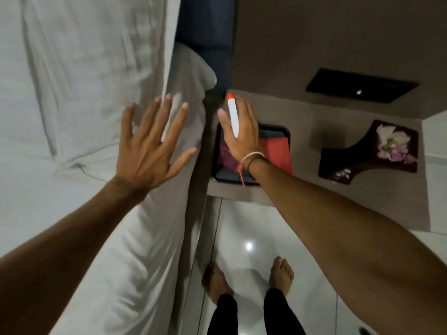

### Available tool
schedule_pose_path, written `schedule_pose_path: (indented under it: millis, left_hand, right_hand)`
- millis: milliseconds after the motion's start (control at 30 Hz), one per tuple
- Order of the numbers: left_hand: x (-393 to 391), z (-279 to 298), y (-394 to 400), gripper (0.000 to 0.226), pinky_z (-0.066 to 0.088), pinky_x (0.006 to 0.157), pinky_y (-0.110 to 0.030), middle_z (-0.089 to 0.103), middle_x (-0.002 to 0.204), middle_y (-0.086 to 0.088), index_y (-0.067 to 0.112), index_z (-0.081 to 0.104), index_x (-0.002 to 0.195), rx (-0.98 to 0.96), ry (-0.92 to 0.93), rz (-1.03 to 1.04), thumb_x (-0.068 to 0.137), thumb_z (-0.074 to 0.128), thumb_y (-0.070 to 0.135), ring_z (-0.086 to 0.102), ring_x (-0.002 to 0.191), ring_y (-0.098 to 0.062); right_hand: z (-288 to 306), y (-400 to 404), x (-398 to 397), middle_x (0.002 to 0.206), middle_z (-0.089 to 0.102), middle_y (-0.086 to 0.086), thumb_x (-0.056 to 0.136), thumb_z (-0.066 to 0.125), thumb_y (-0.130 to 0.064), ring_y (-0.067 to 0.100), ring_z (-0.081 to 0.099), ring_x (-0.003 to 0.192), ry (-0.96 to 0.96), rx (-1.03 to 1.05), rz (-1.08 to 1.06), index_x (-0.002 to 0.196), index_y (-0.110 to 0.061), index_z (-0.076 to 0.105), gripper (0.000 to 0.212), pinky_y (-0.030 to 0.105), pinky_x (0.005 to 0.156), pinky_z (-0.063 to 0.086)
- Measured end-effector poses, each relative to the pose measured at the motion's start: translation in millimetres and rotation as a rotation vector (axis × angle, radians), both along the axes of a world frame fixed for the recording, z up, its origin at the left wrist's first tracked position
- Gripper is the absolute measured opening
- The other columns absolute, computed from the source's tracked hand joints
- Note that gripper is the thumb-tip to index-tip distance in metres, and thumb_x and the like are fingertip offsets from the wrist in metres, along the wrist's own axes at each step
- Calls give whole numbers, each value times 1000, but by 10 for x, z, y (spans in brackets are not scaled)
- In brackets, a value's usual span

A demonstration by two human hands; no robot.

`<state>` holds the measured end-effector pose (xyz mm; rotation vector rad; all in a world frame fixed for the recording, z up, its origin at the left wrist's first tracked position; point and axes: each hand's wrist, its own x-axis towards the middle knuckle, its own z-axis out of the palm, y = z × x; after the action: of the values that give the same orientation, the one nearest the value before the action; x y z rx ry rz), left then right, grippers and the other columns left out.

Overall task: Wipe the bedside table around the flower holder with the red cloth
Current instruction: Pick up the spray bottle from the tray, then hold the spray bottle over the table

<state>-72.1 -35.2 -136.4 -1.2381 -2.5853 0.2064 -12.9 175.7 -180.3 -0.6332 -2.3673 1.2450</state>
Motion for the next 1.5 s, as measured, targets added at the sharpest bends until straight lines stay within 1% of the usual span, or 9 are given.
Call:
schedule_pose_path:
  millis: [67,267,500,700,800,1000,1100,1367,1500]
  left_hand:
    - [43,-80,5,80,19,124,-63,20,170,-16,19,10,164,13,-5,-10,101,25,66,20,158,-32]
    - [418,-145,444,76,19,124,-63,29,168,-17,20,12,164,56,-60,-11,103,28,62,30,154,-34]
    - [1351,-393,1129,73,30,117,-66,44,159,-21,14,33,159,42,-132,-102,102,35,60,47,143,-37]
    - [1838,-684,1360,75,28,117,-65,47,154,-24,15,28,160,-57,-186,-160,102,31,62,49,140,-40]
    - [1885,-743,1398,77,25,117,-65,45,154,-25,14,28,160,-91,-210,-166,101,28,63,47,140,-41]
    - [1849,-773,1379,75,27,116,-64,48,151,-24,12,31,158,-86,-188,-153,102,29,62,49,137,-40]
    - [1779,-769,1272,75,27,116,-64,46,151,-24,13,31,157,-99,-192,-118,101,25,63,46,139,-40]
    - [1554,-691,962,72,36,111,-65,53,149,-24,11,39,155,-21,-101,-68,102,37,60,53,136,-40]
    - [1304,-598,758,74,31,116,-65,45,158,-22,14,34,159,37,-38,-52,102,38,60,47,144,-38]
  right_hand:
    - [23,-46,59,98,65,15,100,59,-24,21,60,84,63,7,-96,107,2,61,27,42,80,53]
    - [249,92,877,70,63,6,97,62,-19,17,57,61,161,149,-319,83,-2,64,22,29,59,49]
    - [-31,434,2407,62,56,3,95,55,-27,19,49,61,-10,216,-571,71,-9,58,31,33,59,41]
    - [-397,712,3179,63,65,6,94,53,-34,21,54,60,-244,289,-637,73,-12,63,32,30,53,45]
    - [-502,819,3220,65,68,6,94,51,-34,16,49,57,-267,299,-645,77,-12,66,32,23,54,41]
    - [-691,903,3071,71,71,13,99,57,-32,29,66,62,-352,154,-665,81,-8,68,32,32,59,55]
    - [-678,828,3026,77,72,10,99,57,-34,25,67,68,-314,151,-622,89,-10,68,29,36,66,61]
    - [-521,607,2895,78,69,6,100,53,-33,22,62,73,-231,231,-526,89,-12,66,27,40,67,57]
    - [-275,580,2569,80,68,5,100,54,-31,24,61,75,-106,251,-429,89,-9,66,28,41,68,54]
